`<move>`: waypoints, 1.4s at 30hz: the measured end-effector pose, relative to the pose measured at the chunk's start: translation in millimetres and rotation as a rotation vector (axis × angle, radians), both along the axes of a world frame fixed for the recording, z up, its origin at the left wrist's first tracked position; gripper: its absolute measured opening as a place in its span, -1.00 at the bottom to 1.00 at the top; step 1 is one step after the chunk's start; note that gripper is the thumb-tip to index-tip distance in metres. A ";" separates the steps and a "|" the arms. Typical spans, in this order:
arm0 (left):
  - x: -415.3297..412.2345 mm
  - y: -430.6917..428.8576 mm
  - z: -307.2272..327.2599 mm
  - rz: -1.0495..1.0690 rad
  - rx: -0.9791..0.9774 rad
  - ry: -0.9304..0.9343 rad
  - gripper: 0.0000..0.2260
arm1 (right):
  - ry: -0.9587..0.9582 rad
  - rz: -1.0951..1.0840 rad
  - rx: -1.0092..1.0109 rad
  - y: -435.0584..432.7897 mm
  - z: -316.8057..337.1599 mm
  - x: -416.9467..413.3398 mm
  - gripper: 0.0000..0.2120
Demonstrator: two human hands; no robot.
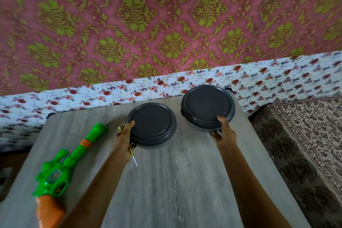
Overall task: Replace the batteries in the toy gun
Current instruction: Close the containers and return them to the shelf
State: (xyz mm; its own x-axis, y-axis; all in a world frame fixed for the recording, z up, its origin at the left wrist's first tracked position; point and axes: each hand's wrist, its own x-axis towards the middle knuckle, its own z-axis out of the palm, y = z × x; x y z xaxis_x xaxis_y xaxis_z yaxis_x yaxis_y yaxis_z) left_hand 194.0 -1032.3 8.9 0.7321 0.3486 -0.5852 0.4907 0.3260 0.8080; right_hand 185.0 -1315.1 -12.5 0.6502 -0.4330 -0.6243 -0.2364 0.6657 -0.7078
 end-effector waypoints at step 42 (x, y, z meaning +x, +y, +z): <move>-307.0 514.7 37.5 1.049 0.016 -0.214 -0.87 | 0.025 0.992 0.021 589.4 57.8 -107.0 -0.66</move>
State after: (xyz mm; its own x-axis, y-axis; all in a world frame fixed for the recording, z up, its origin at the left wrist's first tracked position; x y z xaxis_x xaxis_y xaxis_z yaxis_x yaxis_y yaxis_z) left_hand -113.0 -517.6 46.4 0.1492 0.8700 -0.4699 -0.1811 0.4913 0.8520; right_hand 78.0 -725.7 45.3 0.6983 0.3119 -0.6442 -0.7082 0.1704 -0.6852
